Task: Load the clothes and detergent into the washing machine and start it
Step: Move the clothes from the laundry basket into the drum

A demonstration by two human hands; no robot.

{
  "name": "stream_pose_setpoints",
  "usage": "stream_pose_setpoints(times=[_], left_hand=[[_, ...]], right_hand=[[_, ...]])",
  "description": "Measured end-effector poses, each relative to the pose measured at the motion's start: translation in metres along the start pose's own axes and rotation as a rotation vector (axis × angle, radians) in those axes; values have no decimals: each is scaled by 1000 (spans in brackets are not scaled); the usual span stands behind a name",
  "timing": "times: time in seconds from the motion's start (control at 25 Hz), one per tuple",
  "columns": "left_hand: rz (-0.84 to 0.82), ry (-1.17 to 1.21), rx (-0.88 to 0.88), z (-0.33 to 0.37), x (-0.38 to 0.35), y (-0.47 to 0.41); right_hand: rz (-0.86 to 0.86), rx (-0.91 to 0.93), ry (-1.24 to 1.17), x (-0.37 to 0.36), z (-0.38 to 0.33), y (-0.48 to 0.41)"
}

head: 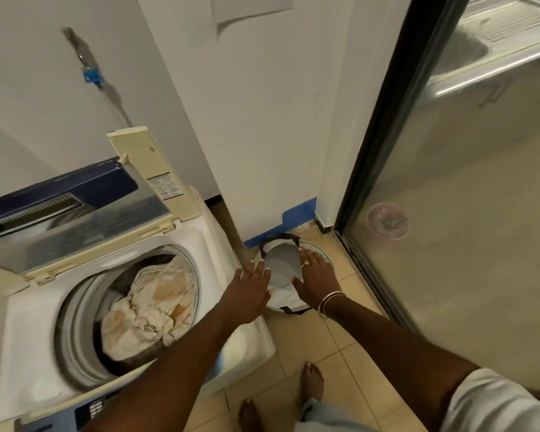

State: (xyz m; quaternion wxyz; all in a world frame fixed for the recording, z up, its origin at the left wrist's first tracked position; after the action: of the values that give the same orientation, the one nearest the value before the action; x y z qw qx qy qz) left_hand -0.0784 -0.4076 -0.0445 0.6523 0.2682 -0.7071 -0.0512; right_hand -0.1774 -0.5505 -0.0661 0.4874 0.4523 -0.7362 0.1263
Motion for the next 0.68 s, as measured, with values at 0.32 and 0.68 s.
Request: stream_pose_setpoints(times=[0.32,0.68], left_hand=[[21,53,82,0,15,4],[285,226,255,-82,19,86]], right_hand=[[13,53,-46,4,-10,3],[210,290,-324,14,-148,26]])
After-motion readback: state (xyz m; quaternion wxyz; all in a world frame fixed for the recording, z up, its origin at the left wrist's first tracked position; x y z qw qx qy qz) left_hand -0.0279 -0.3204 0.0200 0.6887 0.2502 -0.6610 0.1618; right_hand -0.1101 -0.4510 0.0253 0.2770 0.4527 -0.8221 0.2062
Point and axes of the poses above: each hand's wrist, its own y-axis away from the middle knuckle, its own x-axis out of the back of the hand, z = x × y, the point moved 6 cm from there along -y, towards the middle knuckle, and after that the axes turned 10 degrees about -y, right-handed, at the moved point
